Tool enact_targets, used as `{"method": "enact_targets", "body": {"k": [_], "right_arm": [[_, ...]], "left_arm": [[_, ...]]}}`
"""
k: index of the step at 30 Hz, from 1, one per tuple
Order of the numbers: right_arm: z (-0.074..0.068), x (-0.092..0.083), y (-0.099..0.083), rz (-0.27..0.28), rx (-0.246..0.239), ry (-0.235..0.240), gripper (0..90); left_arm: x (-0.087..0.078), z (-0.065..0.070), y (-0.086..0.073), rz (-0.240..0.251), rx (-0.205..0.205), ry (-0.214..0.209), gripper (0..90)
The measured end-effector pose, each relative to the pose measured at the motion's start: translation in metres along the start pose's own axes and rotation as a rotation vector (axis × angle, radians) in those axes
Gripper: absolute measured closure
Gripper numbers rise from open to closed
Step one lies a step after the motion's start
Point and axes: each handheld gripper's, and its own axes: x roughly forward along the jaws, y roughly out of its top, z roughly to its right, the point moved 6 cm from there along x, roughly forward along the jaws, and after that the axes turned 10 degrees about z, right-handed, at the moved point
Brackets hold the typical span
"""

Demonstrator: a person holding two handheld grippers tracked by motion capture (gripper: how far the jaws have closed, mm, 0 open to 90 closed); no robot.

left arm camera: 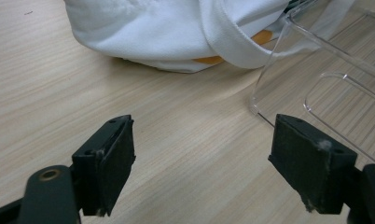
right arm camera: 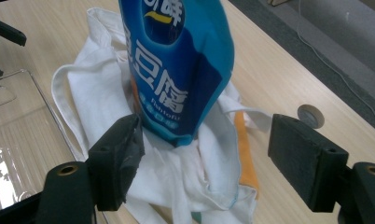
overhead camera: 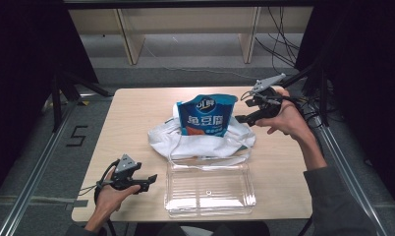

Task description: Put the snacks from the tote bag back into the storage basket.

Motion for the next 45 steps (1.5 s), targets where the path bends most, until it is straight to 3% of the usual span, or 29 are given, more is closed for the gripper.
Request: {"method": "enact_targets", "body": {"k": [1, 5, 6, 8, 10, 11, 20, 29, 30, 31, 32, 33, 35, 40, 41, 43, 44, 45], "right_arm": [[0.000, 0.000, 0.004, 0.002, -0.021, 0.004, 27.3], [0.001, 0.000, 0.011, 0.012, -0.035, -0.009, 27.2], [-0.001, 0.000, 0.015, 0.002, -0.033, 0.006, 27.2], [0.000, 0.001, 0.019, 0.005, -0.041, 0.012, 27.2], [0.000, 0.002, 0.021, 0.009, -0.030, 0.007, 27.2], [0.001, 0.002, 0.023, 0.014, -0.033, 0.008, 27.2], [-0.009, 0.009, 0.051, -0.014, -0.082, 0.038, 28.6], [-0.017, 0.035, 0.079, -0.045, -0.157, 0.076, 40.6], [-0.020, 0.038, 0.081, -0.068, -0.160, 0.088, 41.5], [-0.023, 0.044, 0.085, -0.071, -0.162, 0.099, 44.7], [-0.023, 0.044, 0.085, -0.071, -0.162, 0.099, 44.7], [-0.025, 0.052, 0.087, -0.081, -0.193, 0.125, 48.3], [-0.027, 0.055, 0.087, -0.093, -0.196, 0.127, 49.9], [-0.028, 0.069, 0.085, -0.131, -0.216, 0.145, 57.0], [-0.027, 0.071, 0.084, -0.146, -0.214, 0.139, 60.2], [-0.028, 0.072, 0.084, -0.148, -0.211, 0.143, 61.1], [-0.028, 0.073, 0.084, -0.154, -0.209, 0.145, 62.3], [-0.027, 0.074, 0.084, -0.163, -0.229, 0.146, 64.1]], "left_arm": [[-0.003, -0.001, -0.001, -0.027, 0.021, -0.005, 21.1], [-0.004, -0.002, 0.000, -0.021, 0.034, 0.002, 21.1], [-0.003, 0.000, -0.001, -0.001, -0.001, 0.003, 21.1], [-0.007, -0.004, -0.001, -0.013, 0.038, 0.009, 21.1], [-0.007, -0.004, -0.002, -0.017, 0.039, 0.006, 21.1], [-0.006, -0.003, -0.001, 0.003, 0.014, 0.012, 21.1], [-0.005, -0.003, 0.000, 0.001, 0.018, 0.012, 21.1], [-0.008, -0.004, -0.002, -0.020, 0.046, 0.001, 21.2], [-0.008, -0.004, -0.001, -0.021, 0.047, 0.000, 21.1], [-0.006, -0.002, 0.000, 0.010, 0.019, 0.004, 21.2], [-0.006, -0.002, 0.000, 0.004, 0.023, 0.005, 21.2], [-0.006, -0.002, -0.001, 0.000, 0.022, 0.003, 21.1], [-0.006, -0.001, -0.001, -0.003, 0.012, 0.007, 21.1], [-0.008, -0.002, -0.001, -0.004, 0.035, -0.001, 21.1], [-0.007, -0.001, 0.000, 0.010, 0.011, -0.010, 21.1], [-0.008, -0.002, 0.000, 0.001, 0.017, -0.016, 21.1], [-0.007, 0.000, 0.001, 0.018, -0.004, -0.016, 21.1], [-0.009, -0.002, 0.000, 0.000, 0.019, -0.015, 21.1]]}}
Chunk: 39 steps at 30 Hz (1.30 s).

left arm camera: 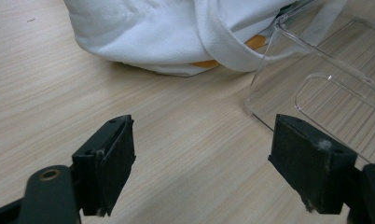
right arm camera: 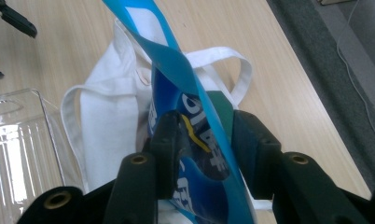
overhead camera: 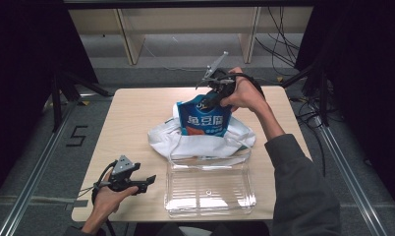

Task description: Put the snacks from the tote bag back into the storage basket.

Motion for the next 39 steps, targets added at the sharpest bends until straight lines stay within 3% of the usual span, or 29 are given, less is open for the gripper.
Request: {"method": "enact_targets", "body": {"k": [4, 5, 9, 17, 19, 20, 21, 22, 25, 26, 28, 31, 33, 36, 37, 39], "right_arm": [[0.002, 0.001, 0.001, -0.001, -0.007, 0.000, 66.7], [0.002, 0.002, 0.000, -0.009, -0.005, 0.003, 67.4], [0.003, 0.005, 0.000, -0.018, -0.003, -0.006, 70.5], [0.003, 0.010, 0.002, -0.046, -0.053, 0.001, 79.7], [0.003, 0.011, 0.002, -0.056, -0.046, 0.003, 81.1], [0.004, 0.011, 0.003, -0.061, -0.054, 0.013, 83.3], [0.004, 0.011, 0.003, -0.061, -0.054, 0.013, 83.3], [0.005, 0.011, 0.002, -0.068, -0.061, 0.024, 89.1], [0.006, 0.010, 0.003, -0.073, -0.074, 0.026, 90.0], [0.007, 0.009, 0.003, -0.069, -0.109, 0.025, 90.0], [0.008, 0.009, 0.003, -0.070, -0.118, 0.019, 90.0], [0.007, 0.008, 0.004, -0.070, -0.132, 0.032, 90.0], [0.006, 0.007, 0.006, -0.062, -0.144, 0.042, 90.0], [0.005, 0.000, 0.012, -0.038, -0.165, 0.028, 90.0], [0.004, -0.005, 0.016, -0.023, -0.173, 0.034, 90.0], [0.003, -0.020, 0.026, 0.001, -0.169, 0.014, 90.0]], "left_arm": [[-0.001, -0.001, 0.000, -0.012, 0.012, -0.004, 21.1], [0.001, 0.000, 0.000, 0.007, -0.008, 0.003, 21.1], [0.000, 0.000, 0.001, 0.015, -0.015, 0.008, 21.1], [0.003, 0.002, -0.001, -0.001, -0.005, -0.001, 21.2], [0.003, 0.002, -0.001, 0.003, -0.027, 0.002, 21.2], [0.003, 0.001, -0.001, 0.001, -0.005, -0.003, 21.2], [0.003, 0.001, -0.001, 0.001, -0.005, -0.003, 21.2], [0.003, 0.001, -0.002, -0.003, -0.004, 0.002, 21.2], [0.003, 0.002, -0.001, -0.005, -0.006, -0.004, 21.2], [0.004, 0.003, -0.001, 0.002, -0.013, -0.005, 21.2], [0.001, 0.000, -0.002, -0.026, 0.024, -0.007, 21.2], [0.002, 0.001, -0.001, -0.014, 0.014, -0.004, 21.2], [0.002, 0.000, -0.002, -0.026, 0.029, -0.003, 21.3], [0.002, 0.000, -0.002, -0.017, 0.017, 0.001, 21.3], [0.001, -0.001, -0.001, -0.030, 0.033, 0.000, 21.3], [0.004, 0.001, -0.001, 0.002, 0.000, 0.006, 21.3]]}}
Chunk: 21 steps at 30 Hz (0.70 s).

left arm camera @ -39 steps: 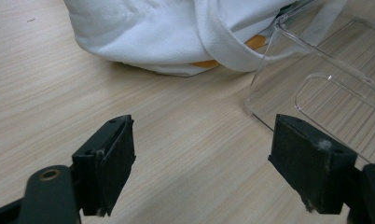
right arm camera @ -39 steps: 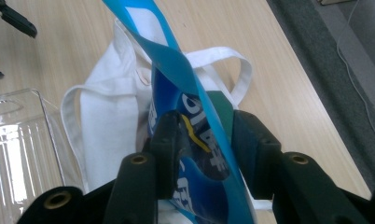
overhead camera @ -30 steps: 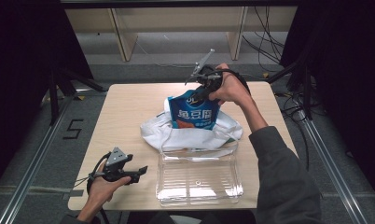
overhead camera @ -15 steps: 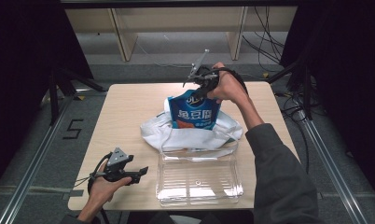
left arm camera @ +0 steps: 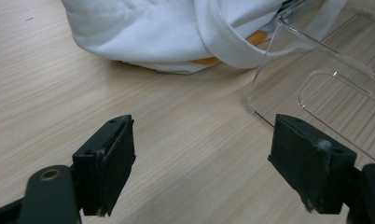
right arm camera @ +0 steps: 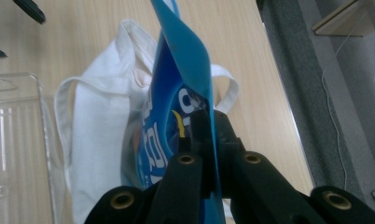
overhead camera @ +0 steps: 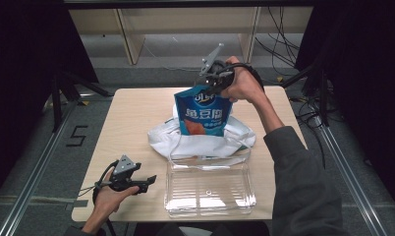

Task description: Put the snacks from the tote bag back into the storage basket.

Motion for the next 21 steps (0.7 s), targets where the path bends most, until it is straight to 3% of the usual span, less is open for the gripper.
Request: {"method": "enact_targets", "body": {"k": [4, 7, 10, 11, 13, 21], "right_arm": [[0.001, -0.017, 0.013, 0.021, -0.022, -0.025, 90.0], [0.001, -0.039, 0.027, 0.023, -0.042, -0.048, 90.0], [0.001, -0.048, 0.033, 0.023, -0.069, -0.053, 90.0], [-0.001, -0.051, 0.034, 0.016, -0.054, -0.056, 90.0], [-0.003, -0.060, 0.040, 0.018, -0.078, -0.065, 90.0], [-0.013, -0.075, 0.050, 0.021, -0.114, -0.074, 90.0]], "left_arm": [[-0.001, -0.001, 0.001, -0.006, -0.002, 0.003, 21.3], [0.000, 0.000, -0.001, -0.012, 0.003, -0.003, 21.3], [-0.001, -0.001, 0.000, -0.009, 0.002, 0.011, 21.3], [0.000, 0.000, 0.000, 0.003, -0.008, 0.003, 21.3], [0.000, -0.001, -0.001, -0.012, 0.005, 0.000, 21.3], [-0.002, -0.003, 0.000, -0.013, 0.005, 0.015, 21.2]]}}
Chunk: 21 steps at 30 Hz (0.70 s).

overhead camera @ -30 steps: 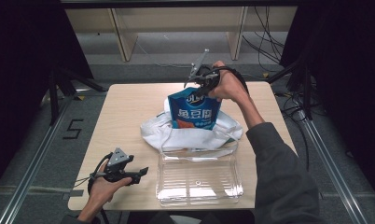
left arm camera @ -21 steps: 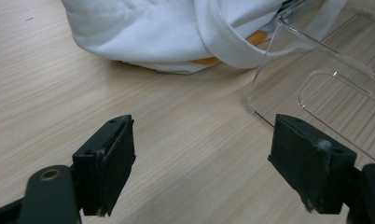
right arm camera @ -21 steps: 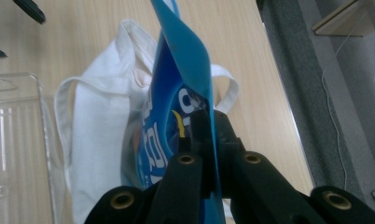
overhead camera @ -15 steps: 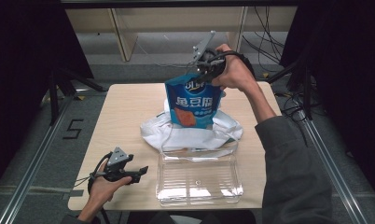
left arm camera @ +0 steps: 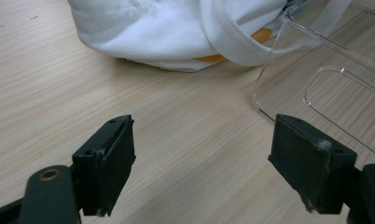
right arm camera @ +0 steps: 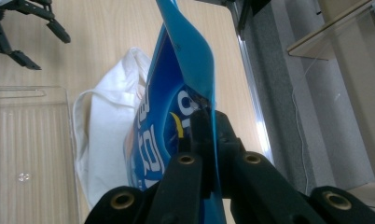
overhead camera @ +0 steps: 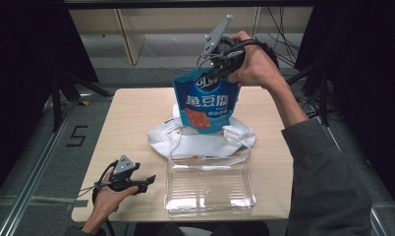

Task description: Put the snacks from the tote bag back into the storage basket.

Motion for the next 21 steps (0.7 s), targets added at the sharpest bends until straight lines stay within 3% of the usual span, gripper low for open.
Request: {"method": "enact_targets", "body": {"k": [3, 4, 8, 9, 10, 11, 12, 15, 16, 21], "right_arm": [[-0.005, -0.006, 0.002, 0.004, 0.004, -0.005, 90.0], [-0.010, -0.010, 0.004, 0.008, -0.003, -0.001, 90.0], [-0.018, -0.015, 0.007, 0.011, -0.019, -0.001, 90.0], [-0.022, -0.017, 0.007, 0.005, 0.004, 0.000, 90.0], [-0.023, -0.018, 0.008, 0.010, -0.018, 0.003, 90.0], [-0.027, -0.021, 0.008, 0.004, 0.002, -0.005, 90.0], [-0.028, -0.023, 0.009, 0.015, -0.024, 0.006, 90.0], [-0.040, -0.030, 0.008, 0.009, -0.018, 0.006, 90.0], [-0.042, -0.032, 0.009, 0.012, -0.024, 0.009, 90.0], [-0.054, -0.037, 0.008, 0.014, -0.050, 0.030, 90.0]], "left_arm": [[0.000, -0.001, 0.000, -0.004, 0.015, 0.006, 21.0], [0.000, 0.000, 0.000, 0.008, -0.002, 0.005, 21.0], [0.000, -0.001, 0.001, 0.022, -0.003, 0.009, 21.0], [0.000, -0.001, 0.001, 0.022, 0.000, 0.013, 20.9], [-0.001, -0.001, 0.001, 0.018, 0.000, 0.018, 20.9], [-0.001, -0.002, 0.001, 0.015, 0.008, 0.009, 20.9], [-0.001, -0.001, 0.002, 0.021, -0.005, 0.013, 20.9], [-0.002, -0.002, 0.001, 0.007, 0.008, 0.007, 20.9], [0.000, -0.001, 0.002, 0.027, -0.017, 0.014, 20.9], [0.000, -0.001, 0.001, 0.026, -0.019, 0.015, 20.8]]}}
